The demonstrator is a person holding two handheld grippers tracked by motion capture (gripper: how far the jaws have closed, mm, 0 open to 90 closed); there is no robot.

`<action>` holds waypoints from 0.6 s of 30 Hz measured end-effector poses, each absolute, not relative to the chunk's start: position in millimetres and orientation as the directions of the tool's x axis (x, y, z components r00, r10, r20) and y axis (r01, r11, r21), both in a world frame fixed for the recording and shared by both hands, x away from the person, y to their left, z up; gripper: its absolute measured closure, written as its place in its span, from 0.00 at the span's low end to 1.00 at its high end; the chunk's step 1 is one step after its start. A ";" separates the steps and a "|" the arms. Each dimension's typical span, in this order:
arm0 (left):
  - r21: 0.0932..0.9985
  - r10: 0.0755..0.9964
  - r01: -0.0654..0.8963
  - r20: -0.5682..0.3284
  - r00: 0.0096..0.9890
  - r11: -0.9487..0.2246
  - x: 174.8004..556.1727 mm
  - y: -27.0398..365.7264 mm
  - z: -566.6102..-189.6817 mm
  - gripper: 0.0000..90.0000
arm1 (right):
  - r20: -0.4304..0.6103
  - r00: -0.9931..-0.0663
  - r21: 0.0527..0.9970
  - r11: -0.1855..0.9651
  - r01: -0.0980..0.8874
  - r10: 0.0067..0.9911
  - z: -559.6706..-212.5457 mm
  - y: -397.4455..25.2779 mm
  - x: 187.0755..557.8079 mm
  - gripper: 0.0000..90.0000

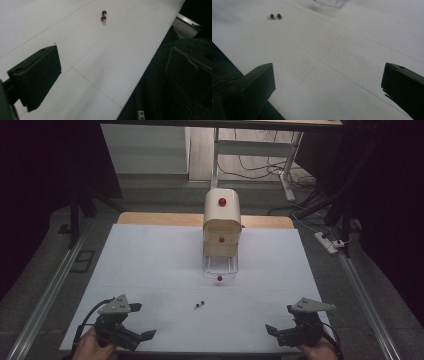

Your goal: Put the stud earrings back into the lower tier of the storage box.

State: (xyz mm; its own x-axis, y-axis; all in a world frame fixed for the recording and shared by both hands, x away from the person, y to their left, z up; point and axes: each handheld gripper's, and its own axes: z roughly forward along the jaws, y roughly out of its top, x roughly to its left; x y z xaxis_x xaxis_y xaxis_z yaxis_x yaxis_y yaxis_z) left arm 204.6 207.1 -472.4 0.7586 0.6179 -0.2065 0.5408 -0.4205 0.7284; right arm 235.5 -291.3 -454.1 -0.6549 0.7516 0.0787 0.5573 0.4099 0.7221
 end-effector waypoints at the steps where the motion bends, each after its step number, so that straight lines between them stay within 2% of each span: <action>1: 0.729 0.621 0.541 -0.204 0.757 -0.419 206.0 205.8 -472.8 0.00 | 0.081 -0.653 0.721 0.408 0.560 0.753 -454.2 -291.3 235.6 0.00; 5: 0.740 0.640 0.525 -0.170 0.750 -0.419 213.3 198.4 -474.3 0.00 | 0.083 -0.652 0.721 0.406 0.562 0.754 -454.2 -291.3 235.7 0.00; 13: 0.723 0.599 0.531 -0.202 0.774 -0.442 235.6 178.7 -482.8 0.00 | 0.076 -0.655 0.716 0.416 0.560 0.752 -454.3 -291.1 235.9 0.00; 18: 0.695 0.585 0.503 -0.145 0.798 -0.513 246.7 160.8 -486.0 0.00 | 0.078 -0.657 0.715 0.417 0.561 0.750 -454.6 -290.6 236.1 0.00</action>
